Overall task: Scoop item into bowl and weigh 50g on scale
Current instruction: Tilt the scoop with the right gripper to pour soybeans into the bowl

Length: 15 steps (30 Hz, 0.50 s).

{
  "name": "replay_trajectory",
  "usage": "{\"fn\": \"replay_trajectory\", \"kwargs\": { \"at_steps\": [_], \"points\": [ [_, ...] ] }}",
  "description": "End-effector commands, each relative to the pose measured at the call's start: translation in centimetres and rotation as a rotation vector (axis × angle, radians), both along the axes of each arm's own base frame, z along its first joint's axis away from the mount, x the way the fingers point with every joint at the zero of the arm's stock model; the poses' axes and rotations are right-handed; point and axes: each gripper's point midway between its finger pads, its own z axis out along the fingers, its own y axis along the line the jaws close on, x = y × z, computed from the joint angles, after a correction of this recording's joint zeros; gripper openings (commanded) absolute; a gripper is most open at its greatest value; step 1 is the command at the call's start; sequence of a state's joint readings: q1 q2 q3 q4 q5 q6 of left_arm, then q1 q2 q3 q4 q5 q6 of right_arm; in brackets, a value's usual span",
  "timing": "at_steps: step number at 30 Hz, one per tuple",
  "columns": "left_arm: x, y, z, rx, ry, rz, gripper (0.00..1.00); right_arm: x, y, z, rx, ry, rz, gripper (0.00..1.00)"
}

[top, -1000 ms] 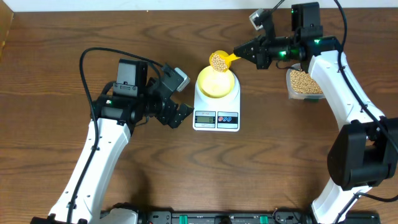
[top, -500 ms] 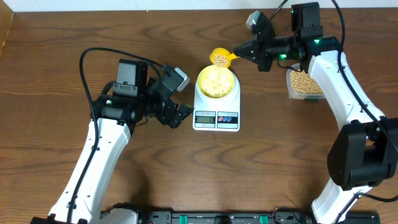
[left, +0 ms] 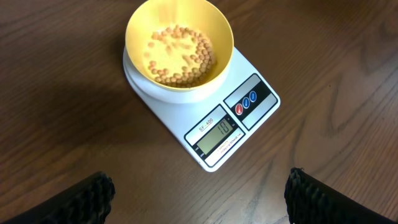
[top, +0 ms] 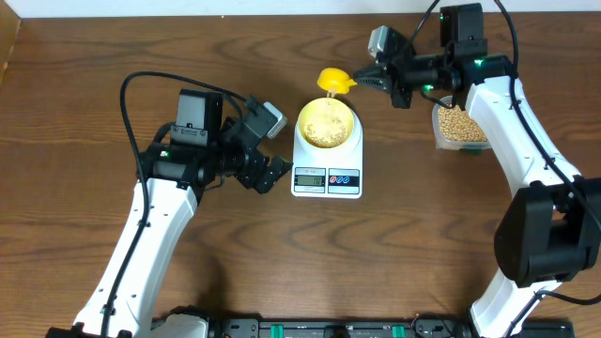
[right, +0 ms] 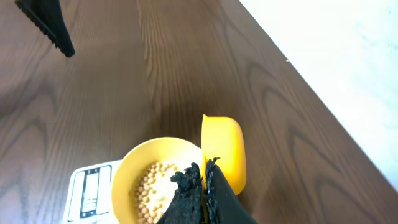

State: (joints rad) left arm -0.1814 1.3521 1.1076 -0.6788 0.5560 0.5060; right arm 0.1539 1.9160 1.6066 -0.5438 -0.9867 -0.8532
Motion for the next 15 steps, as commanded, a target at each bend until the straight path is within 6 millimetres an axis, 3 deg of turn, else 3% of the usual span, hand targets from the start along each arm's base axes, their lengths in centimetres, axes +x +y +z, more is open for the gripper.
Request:
{"fn": "replay_trajectory", "kwargs": {
  "at_steps": [1,8,15],
  "points": [
    [0.0,-0.2,0.8,-0.013,-0.026,-0.021,0.9,-0.2,0.3,-0.2,-0.012,-0.059,0.039,0.01],
    [0.0,-0.2,0.8,-0.013,-0.026,-0.021,0.9,-0.2,0.3,-0.2,-0.008,-0.045,0.033,0.01],
    [0.0,-0.2,0.8,-0.013,-0.026,-0.021,0.9,1.0,0.4,0.9,0.072,0.108,-0.084,0.01]
  ]
}}
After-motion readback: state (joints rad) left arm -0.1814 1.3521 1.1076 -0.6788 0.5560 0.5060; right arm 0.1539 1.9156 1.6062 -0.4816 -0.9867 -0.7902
